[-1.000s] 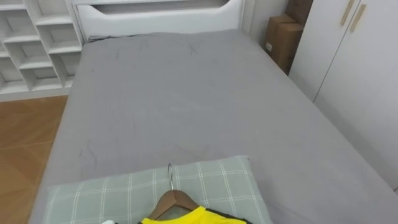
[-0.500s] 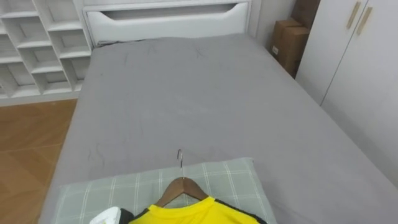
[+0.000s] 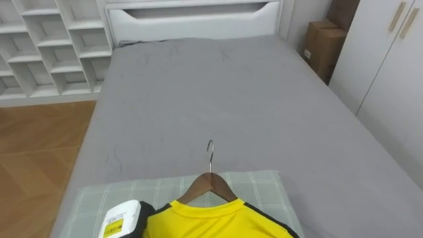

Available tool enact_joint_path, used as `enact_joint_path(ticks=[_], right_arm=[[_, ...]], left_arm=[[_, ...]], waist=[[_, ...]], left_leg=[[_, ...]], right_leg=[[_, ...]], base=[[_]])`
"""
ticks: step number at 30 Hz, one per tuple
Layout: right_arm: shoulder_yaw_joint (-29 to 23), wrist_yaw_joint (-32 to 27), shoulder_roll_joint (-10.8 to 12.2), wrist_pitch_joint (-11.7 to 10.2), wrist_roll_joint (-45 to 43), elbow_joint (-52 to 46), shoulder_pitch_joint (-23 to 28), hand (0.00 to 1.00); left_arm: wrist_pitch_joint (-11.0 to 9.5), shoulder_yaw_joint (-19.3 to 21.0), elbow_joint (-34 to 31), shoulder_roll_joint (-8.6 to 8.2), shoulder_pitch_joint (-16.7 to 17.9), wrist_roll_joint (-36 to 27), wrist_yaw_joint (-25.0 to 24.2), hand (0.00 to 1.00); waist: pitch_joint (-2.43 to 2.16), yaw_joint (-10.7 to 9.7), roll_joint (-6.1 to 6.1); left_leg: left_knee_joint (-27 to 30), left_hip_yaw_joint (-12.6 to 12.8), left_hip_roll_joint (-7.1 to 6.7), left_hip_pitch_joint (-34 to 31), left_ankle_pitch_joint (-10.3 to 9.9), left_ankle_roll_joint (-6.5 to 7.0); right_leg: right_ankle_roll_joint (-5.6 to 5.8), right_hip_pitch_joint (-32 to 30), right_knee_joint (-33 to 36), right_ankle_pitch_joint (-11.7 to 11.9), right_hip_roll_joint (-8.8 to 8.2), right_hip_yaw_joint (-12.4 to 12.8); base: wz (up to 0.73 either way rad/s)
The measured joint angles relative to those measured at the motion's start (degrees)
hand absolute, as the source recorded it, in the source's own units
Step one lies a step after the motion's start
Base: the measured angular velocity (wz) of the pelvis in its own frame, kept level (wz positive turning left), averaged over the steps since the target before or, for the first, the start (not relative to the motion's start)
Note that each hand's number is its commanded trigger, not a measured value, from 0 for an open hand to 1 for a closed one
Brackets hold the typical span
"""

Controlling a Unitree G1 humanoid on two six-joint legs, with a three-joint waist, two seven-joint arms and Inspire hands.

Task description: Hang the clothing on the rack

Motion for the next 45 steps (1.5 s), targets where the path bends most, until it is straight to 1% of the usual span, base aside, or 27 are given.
enact_joint_path(ticks=[4, 5, 8, 11, 15, 21, 23, 25, 26, 27, 28, 29, 30, 32, 34, 37, 39, 41, 45], right_arm=[[-0.01, 0.06, -0.04, -0.28, 0.97, 0.64, -0.03, 0.00], [0.00, 0.04, -0.05, -0.34, 1.60, 0.87, -0.01, 0.00], [0.07, 0.04, -0.18, -0.66, 2.20, 1.26, 0.01, 0.00], [0.03, -0.12, -0.20, -0.88, 2.17, 1.96, -0.07, 0.00], [0.03, -0.35, -0.19, -0.89, 2.07, 2.34, -0.05, 0.00], [0.04, -0.66, -0.15, -0.79, 2.07, 2.39, 0.00, 0.00], [0.06, -0.94, -0.14, -0.78, 2.09, 3.27, -0.14, 0.00], [0.26, -1.36, -0.15, -0.66, 2.06, 3.89, -0.13, 0.00], [0.63, -1.57, -0.14, -0.66, 1.98, 4.33, -0.14, 0.00], [0.80, -1.63, -0.15, -0.64, 1.89, 4.50, -0.12, 0.00], [1.15, -1.78, -0.11, -0.61, 1.60, 4.87, -0.07, 0.00], [1.22, -1.79, 0.01, -0.60, 1.46, 5.41, 0.13, 0.00], [1.19, -1.79, 0.08, -0.49, 1.42, 5.84, 0.21, 0.00], [1.19, -1.70, 0.12, -0.25, 1.13, 5.96, 0.20, 0.00], [1.12, -1.45, 0.10, -0.02, 0.65, 5.98, 0.15, 0.00], [1.09, -1.40, 0.13, 0.08, -0.36, 5.96, 0.03, 0.00], [1.11, -1.35, 0.18, 0.14, -0.33, 6.08, 0.03, 0.00], [1.11, -1.18, 0.19, 0.14, -0.60, 6.09, 0.01, 0.00], [1.13, -0.62, 0.21, 0.14, -1.01, 6.15, 0.04, 0.00]], left_arm=[[-0.08, -0.23, -3.82, 1.05, 0.63, -0.03, 0.02, 1.00], [-0.41, -0.24, -5.20, 1.27, 1.05, -0.05, 0.53, 1.00], [-1.35, -0.30, -7.07, 1.30, 1.49, -0.14, 2.11, 1.00], [-1.70, -0.29, -9.83, 1.36, 2.15, -0.04, 2.19, 1.00], [-2.91, -0.28, -10.52, 1.46, 2.28, -0.03, 3.19, 1.00], [-3.23, -0.28, -11.69, 1.51, 2.28, -0.05, 4.40, 1.00], [-3.23, -0.29, -13.94, 2.19, 2.29, 0.35, 4.41, 1.00], [-4.11, -0.28, -17.94, 3.28, 2.28, 1.13, 6.13, 1.00], [-5.42, -0.10, -20.71, 3.86, 2.27, 1.09, 8.47, 1.00], [-6.11, 0.04, -21.95, 3.94, 2.23, 1.06, 9.73, 1.00], [-7.59, 0.37, -23.68, 3.91, 2.12, 0.98, 12.13, 1.00], [-8.64, 0.44, -24.67, 3.83, 2.11, 0.91, 14.09, 1.00], [-9.17, 0.49, -25.47, 3.70, 2.13, 0.89, 15.10, 1.00], [-9.33, 0.48, -26.65, 3.63, 2.13, 0.93, 15.25, 1.00], [-9.63, 0.45, -26.75, 3.63, 2.25, 0.93, 15.24, 1.00], [-10.02, 0.44, -26.75, 3.69, 2.31, 0.92, 15.24, 1.00], [-10.05, 0.44, -26.75, 3.70, 2.31, 0.96, 15.24, 1.00], [-10.06, 0.46, -26.79, 3.74, 2.31, 1.03, 15.24, 1.00], [-10.07, 0.47, -27.28, 3.75, 2.31, 1.03, 15.13, 1.00]], waist=[[-0.03, -0.01, -0.04], [-0.03, -0.02, -0.03], [-0.03, -0.02, -0.03], [-0.03, 0.01, -0.03], [-0.04, -0.03, -0.01], [-0.06, -0.07, 0.02], [-0.06, -0.06, 0.03], [-0.09, -0.08, 0.07], [-0.17, -0.13, 0.18], [-0.22, -0.14, 0.26], [-0.24, -0.15, 0.37], [-0.31, -0.16, 0.46], [-0.43, -0.19, 0.46], [-0.49, -0.19, 0.36], [-0.43, -0.16, 0.11], [-0.46, -0.19, 0.06], [-0.50, -0.13, -0.11], [-0.68, 0.04, -0.32], [-0.67, 0.26, -0.69]], left_leg=[[0.11, -0.05, 0.00, -0.03, 0.00, 0.00], [0.21, -0.05, 0.00, -0.02, 0.00, 0.00], [0.21, 0.02, 0.00, 0.01, 0.00, 0.00], [0.20, 0.03, 0.01, 0.20, 0.00, 0.00], [0.06, 0.05, 0.02, 0.92, 0.00, 0.00], [0.07, 0.04, 0.02, 0.97, 0.00, 0.00], [0.15, -0.02, 0.03, 0.93, 0.00, 0.00], [0.20, -0.03, 0.02, 0.91, 0.00, 0.00], [0.18, -0.02, 0.02, 1.00, 0.00, 0.00], [0.15, -0.01, 0.01, 1.09, 0.00, 0.00], [-0.08, 0.02, 0.00, 1.67, 0.00, 0.00], [-0.33, 0.06, 0.01, 2.21, 0.01, -0.01], [-0.59, 0.13, 0.02, 3.01, 0.01, -0.01], [-0.76, 0.13, 0.02, 3.51, 0.00, -0.02], [-1.03, 0.10, 0.07, 3.84, 0.00, -0.05], [-2.04, -0.07, 0.04, 3.83, 0.03, -0.14], [-1.99, -0.07, 0.04, 3.81, 0.08, -0.20], [-1.79, -0.03, 0.05, 3.89, 0.14, -0.26], [-1.63, 0.06, 0.08, 4.05, 0.17, -0.29]], right_leg=[[0.01, 0.02, 0.00, 0.03, 0.01, 0.03], [0.01, 0.10, 0.01, 0.04, 0.00, 0.04], [0.01, 0.13, 0.02, 0.05, 0.01, 0.14], [0.01, 0.28, 0.01, 0.05, 0.03, 0.21], [0.02, 0.99, -0.05, 0.05, 0.06, 0.23], [0.00, 0.98, -0.01, 0.05, 0.08, 0.25], [-0.01, 0.98, -0.08, 0.15, 0.11, 0.26], [-0.01, 1.00, -0.07, 0.19, 0.11, 0.27], [0.00, 1.10, -0.07, 0.20, 0.11, 0.33], [0.00, 1.20, -0.07, 0.20, 0.10, 0.36], [0.00, 1.69, -0.12, 0.20, 0.10, 0.39], [0.01, 2.36, -0.25, 0.19, 0.15, 0.41], [0.01, 3.17, -0.65, 0.19, 0.23, 0.49], [0.01, 3.58, -0.82, 0.20, 0.26, 0.41], [0.00, 3.83, -0.82, 0.20, 0.36, 0.43], [-0.06, 3.52, -0.89, 0.24, 0.42, 0.27], [-0.08, 3.52, -0.90, 0.26, 0.42, 0.27], [-0.13, 3.53, -0.89, 0.29, 0.43, 0.33], [-0.14, 3.47, -0.90, 0.30, 0.43, 0.41]], base=[[0.00], [0.00], [0.00], [0.00], [0.00], [0.00], [0.00], [0.00], [0.00], [0.00], [0.00], [0.00], [0.00], [0.00], [0.00], [0.00], [0.00], [0.00], [-0.01]])
